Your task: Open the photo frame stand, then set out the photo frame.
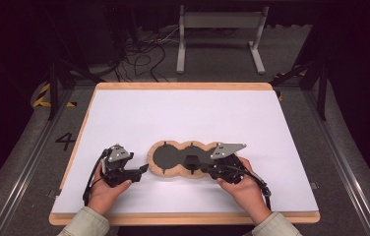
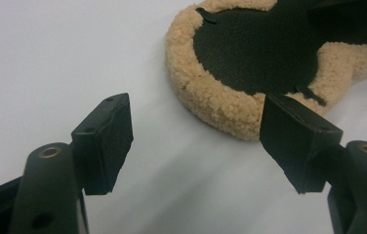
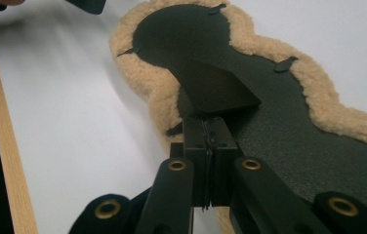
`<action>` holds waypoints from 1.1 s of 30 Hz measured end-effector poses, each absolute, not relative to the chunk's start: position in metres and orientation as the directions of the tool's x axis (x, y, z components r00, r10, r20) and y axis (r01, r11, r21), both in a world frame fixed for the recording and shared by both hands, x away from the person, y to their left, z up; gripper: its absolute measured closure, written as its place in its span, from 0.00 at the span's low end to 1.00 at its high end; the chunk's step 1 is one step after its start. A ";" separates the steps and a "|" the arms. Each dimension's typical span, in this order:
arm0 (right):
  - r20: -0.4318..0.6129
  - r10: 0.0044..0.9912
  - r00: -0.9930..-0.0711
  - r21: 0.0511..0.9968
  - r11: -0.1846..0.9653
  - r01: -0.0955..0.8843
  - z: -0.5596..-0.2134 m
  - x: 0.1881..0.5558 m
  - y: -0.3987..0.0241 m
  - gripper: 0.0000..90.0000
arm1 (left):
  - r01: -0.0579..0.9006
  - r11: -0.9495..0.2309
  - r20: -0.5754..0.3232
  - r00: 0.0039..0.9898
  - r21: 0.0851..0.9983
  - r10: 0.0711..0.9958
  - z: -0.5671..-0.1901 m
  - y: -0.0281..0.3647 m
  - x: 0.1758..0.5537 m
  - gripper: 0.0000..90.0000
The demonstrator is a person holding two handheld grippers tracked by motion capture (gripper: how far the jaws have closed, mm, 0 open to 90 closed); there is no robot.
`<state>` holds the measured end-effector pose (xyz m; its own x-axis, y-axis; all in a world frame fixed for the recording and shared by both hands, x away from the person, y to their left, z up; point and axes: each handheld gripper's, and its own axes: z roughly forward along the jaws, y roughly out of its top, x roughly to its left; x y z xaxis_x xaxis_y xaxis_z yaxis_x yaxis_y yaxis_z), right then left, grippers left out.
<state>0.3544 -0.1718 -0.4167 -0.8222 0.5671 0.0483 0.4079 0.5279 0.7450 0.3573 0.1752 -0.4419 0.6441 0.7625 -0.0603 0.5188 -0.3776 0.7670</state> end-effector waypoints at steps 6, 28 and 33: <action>0.060 0.575 -0.816 0.753 0.511 0.416 -0.417 0.354 -0.174 0.99 | 0.521 -0.368 -0.073 0.645 0.770 0.761 -0.441 0.176 0.358 0.32; 0.015 0.652 -0.758 0.785 0.462 0.413 -0.386 0.342 -0.231 0.78 | 0.520 -0.379 -0.103 0.680 0.765 0.726 -0.434 0.166 0.367 0.38; 0.044 0.673 -0.738 0.780 0.438 0.447 -0.387 0.342 -0.239 0.73 | 0.528 -0.373 -0.104 0.669 0.763 0.736 -0.434 0.167 0.367 0.38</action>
<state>0.3424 -0.2388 -0.3867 -0.7380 0.6734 0.0443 0.4466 0.4380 0.7802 0.3669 0.1666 -0.4339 0.6694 0.7357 -0.1037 0.5284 -0.3732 0.7625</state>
